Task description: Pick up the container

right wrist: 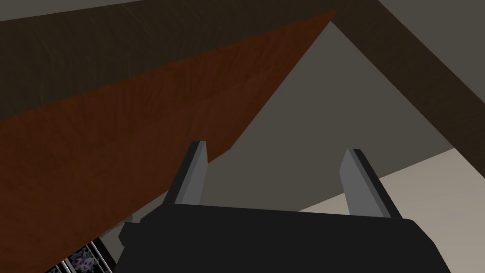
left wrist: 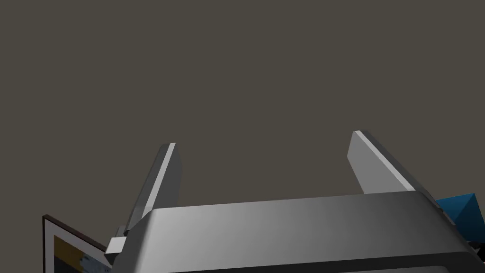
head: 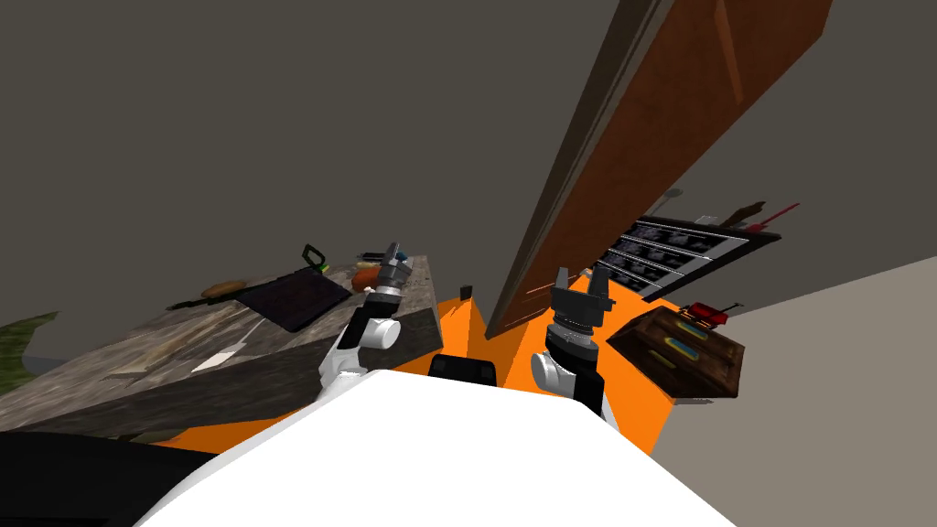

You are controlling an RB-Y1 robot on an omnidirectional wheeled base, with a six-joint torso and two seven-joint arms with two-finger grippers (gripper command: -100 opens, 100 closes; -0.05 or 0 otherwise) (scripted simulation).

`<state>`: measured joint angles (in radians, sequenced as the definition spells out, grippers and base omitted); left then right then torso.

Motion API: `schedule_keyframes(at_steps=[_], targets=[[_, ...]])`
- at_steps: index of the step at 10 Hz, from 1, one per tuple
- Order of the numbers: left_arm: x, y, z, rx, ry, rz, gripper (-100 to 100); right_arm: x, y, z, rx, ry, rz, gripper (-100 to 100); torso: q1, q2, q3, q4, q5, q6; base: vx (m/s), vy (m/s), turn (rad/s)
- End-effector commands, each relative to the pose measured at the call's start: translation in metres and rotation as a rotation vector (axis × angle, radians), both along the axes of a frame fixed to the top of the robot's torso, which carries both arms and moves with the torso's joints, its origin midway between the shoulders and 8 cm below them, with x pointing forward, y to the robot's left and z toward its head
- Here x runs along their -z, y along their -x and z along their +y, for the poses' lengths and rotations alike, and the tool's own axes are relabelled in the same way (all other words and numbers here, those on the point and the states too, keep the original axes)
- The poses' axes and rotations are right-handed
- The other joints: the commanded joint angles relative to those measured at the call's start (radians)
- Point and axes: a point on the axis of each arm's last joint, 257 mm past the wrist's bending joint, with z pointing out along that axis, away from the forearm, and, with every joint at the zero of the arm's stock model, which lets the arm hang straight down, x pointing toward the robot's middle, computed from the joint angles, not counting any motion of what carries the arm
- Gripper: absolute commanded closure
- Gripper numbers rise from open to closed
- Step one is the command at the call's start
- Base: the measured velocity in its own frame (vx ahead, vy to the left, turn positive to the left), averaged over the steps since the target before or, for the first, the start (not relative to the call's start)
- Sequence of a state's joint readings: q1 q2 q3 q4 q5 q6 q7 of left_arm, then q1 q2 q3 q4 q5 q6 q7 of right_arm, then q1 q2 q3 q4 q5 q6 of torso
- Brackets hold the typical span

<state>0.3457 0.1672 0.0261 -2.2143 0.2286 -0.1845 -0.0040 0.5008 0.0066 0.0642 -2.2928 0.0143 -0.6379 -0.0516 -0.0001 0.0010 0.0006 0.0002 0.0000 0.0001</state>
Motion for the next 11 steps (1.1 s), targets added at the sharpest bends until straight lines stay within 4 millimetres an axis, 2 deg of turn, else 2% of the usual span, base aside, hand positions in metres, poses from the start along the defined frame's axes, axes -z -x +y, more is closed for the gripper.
schedule_keyframes(at_steps=[1,2,6,7,8,9,10,11], targets=[[0.021,-0.016,0.01,0.018,0.019,0.071,-100,0.0,0.0,0.0,0.0,0.0,0.0,0,0.0,0.0,0.0,0.0,0.0,0.0,-0.029,-0.007,-0.116],[0.025,-0.018,0.011,0.018,0.02,0.087,-100,0.0,0.0,0.0,0.0,0.0,0.0,0,0.0,0.0,0.0,0.0,0.0,0.0,-0.023,-0.006,-0.049],[0.065,-0.05,0.037,0.039,0.068,0.249,-100,0.0,0.0,0.0,0.0,0.0,0.0,0,0.0,0.0,0.0,0.0,0.0,0.0,-0.023,-0.006,-0.087],[0.068,-0.051,0.037,0.039,0.069,0.261,-100,0.0,0.0,0.0,0.0,0.0,0.0,0,0.0,0.0,0.0,0.0,0.0,0.0,-0.008,-0.001,-0.038],[0.078,-0.06,0.048,0.041,0.09,0.303,-100,0.0,0.0,0.0,0.0,0.0,0.0,0,0.0,-0.001,0.0,0.0,0.0,0.0,-0.009,-0.003,-0.09],[0.083,-0.061,0.048,0.041,0.09,0.322,-100,0.0,0.0,0.0,0.0,0.0,0.0,0,0.0,-0.001,0.0,0.0,0.0,0.0,-0.009,0.0,-0.048],[0.091,-0.069,0.06,0.041,0.113,0.358,-100,0.0,0.0,0.0,0.0,0.0,0.0,0,0.001,-0.001,0.0,0.0,0.0,0.0,-0.009,-0.003,-0.1],[0.096,-0.069,0.06,0.04,0.114,0.378,-100,0.0,0.0,0.0,0.0,0.0,0.0,0,0.001,-0.001,0.0,0.0,0.0,0.0,-0.009,0.001,-0.044]])
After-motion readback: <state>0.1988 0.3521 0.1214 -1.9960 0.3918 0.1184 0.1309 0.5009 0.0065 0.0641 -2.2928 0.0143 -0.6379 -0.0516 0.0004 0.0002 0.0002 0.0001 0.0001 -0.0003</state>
